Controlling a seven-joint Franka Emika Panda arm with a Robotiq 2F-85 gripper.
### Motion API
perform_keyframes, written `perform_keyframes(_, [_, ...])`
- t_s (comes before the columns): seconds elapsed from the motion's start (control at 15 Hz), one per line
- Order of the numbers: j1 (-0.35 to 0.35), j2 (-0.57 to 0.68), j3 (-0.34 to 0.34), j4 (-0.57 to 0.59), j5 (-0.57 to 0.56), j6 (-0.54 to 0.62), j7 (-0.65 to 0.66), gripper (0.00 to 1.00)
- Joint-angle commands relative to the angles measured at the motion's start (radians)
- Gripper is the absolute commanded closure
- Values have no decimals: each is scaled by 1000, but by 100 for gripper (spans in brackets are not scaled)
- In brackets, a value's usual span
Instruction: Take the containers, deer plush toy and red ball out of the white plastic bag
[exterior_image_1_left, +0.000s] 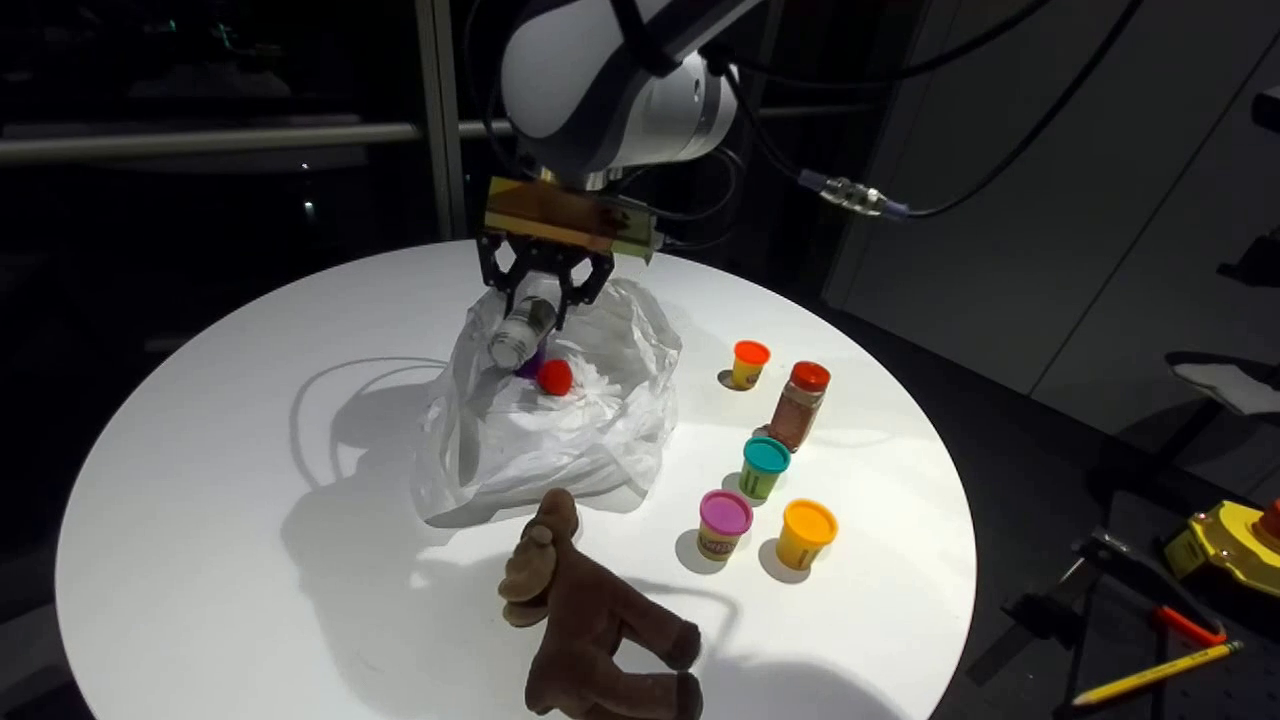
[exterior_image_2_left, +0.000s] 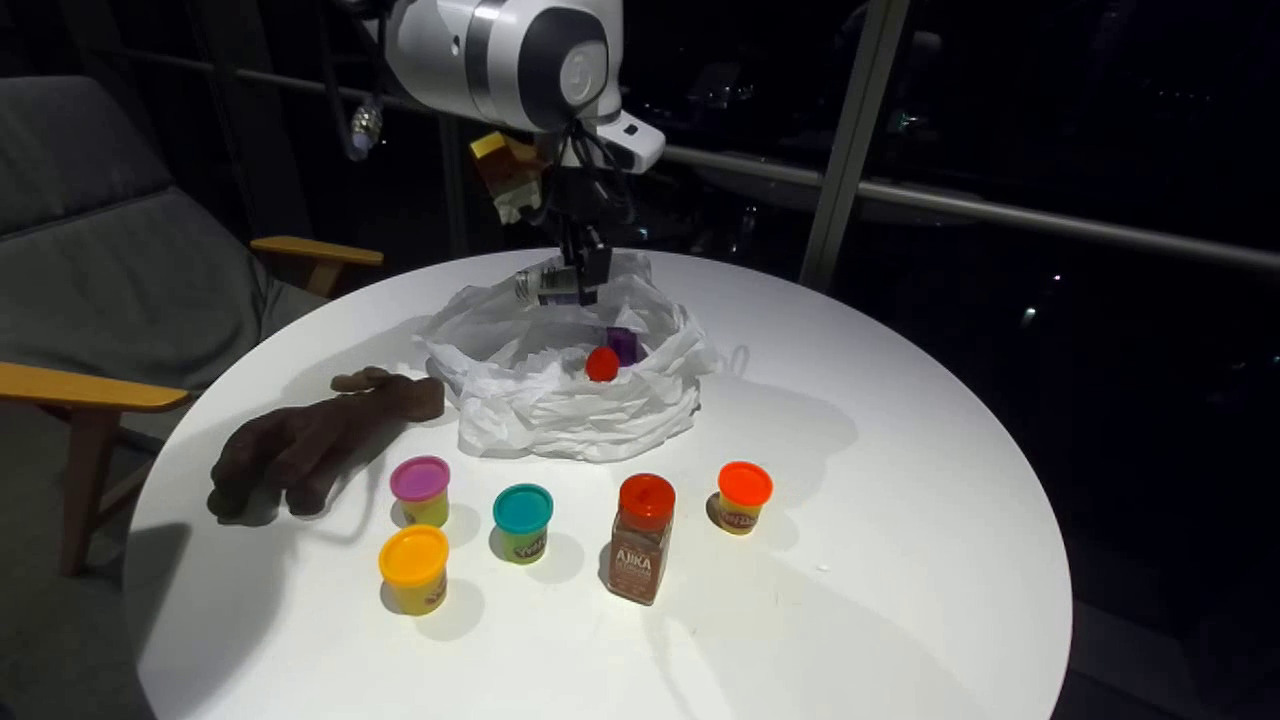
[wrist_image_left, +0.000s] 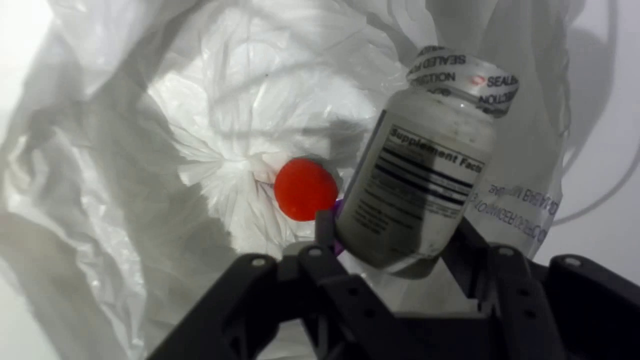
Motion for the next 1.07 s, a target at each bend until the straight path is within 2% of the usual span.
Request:
perform_keyframes(0.0, [19,-206,-19,-243,-39,-19,16,69])
perform_keyframes(0.6, [-26,-566,26,-726,-38,-53,-60,69])
perform_keyframes(0.8, [-42,-685,63,-902,0,-58,-95,69])
perform_keyframes(1.0, [-43,-732,116,-1007,41,-63,-128,69])
